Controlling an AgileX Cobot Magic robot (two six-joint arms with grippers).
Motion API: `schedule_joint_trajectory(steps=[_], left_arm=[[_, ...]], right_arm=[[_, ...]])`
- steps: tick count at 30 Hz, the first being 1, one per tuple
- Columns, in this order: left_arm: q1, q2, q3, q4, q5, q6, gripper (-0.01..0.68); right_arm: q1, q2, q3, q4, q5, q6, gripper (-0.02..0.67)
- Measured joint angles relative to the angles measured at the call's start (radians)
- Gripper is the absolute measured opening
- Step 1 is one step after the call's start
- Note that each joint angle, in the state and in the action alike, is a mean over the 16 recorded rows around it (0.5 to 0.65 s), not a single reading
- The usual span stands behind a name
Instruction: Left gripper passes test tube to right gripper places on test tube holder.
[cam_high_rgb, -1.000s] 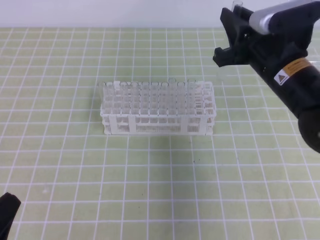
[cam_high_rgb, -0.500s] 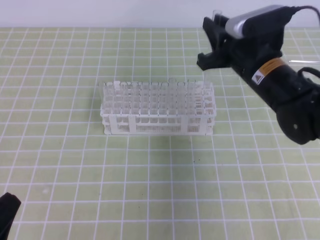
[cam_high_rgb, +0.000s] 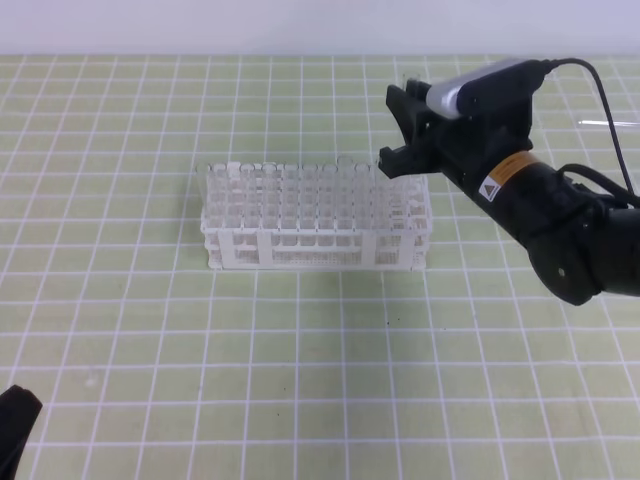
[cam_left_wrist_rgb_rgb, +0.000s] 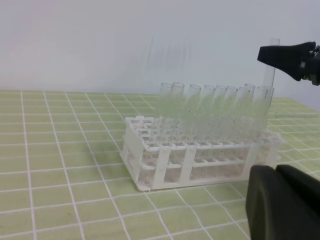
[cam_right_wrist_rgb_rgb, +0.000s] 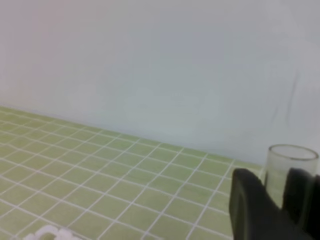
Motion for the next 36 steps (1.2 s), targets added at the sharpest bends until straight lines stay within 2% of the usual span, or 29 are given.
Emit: schedule_joint_trajectory(steps=[36], left_arm=[[0.000,0.000,0.000,0.000,0.001,0.000,-0.002]], right_arm=[[0.000,0.013,-0.004,-0.061,0.017,0.048,0.097]])
